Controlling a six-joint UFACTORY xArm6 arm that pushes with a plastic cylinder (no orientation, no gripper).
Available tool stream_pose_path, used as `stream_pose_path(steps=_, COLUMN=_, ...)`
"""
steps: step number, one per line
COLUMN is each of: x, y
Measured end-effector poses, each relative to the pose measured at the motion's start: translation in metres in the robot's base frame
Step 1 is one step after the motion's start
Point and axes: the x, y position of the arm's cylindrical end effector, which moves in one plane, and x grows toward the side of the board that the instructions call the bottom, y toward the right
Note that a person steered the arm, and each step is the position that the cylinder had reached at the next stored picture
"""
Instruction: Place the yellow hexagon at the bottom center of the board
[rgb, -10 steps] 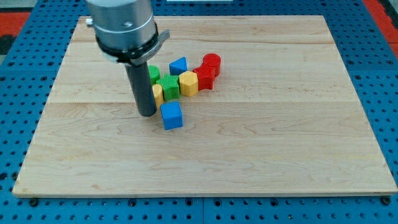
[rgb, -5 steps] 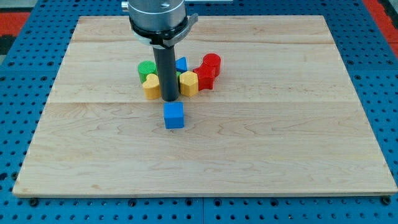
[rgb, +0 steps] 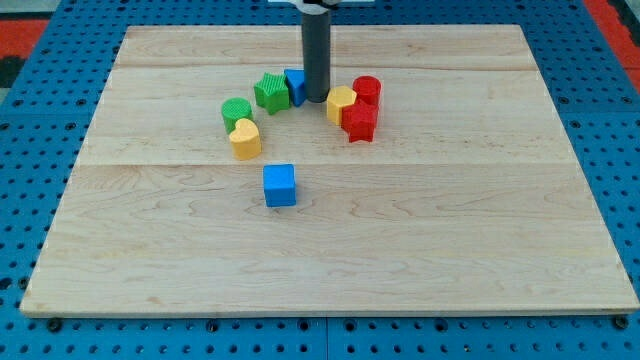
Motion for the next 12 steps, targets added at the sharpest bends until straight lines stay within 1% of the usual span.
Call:
stream_pose_path(steps=2, x=0.002, y=0.069)
stream_pose_path(steps=3, x=0.051, y=0.056)
stream_pose_path(steps=4, x=0.084, y=0.088)
stream_pose_path(steps=5, x=0.072, y=0.092)
stream_pose_path(steps=6, x=0.154, y=0.13)
stream_pose_path(steps=7, x=0.2, y=0.091)
stream_pose_path(steps=8, x=0.165, y=0.132)
stream_pose_path(steps=9, x=0.219, y=0.15)
stream_pose_path(steps=10, x=0.253, y=0.093)
stream_pose_path(steps=11, x=0.273, y=0.041)
stream_pose_path(steps=12, x=0.264, y=0.075)
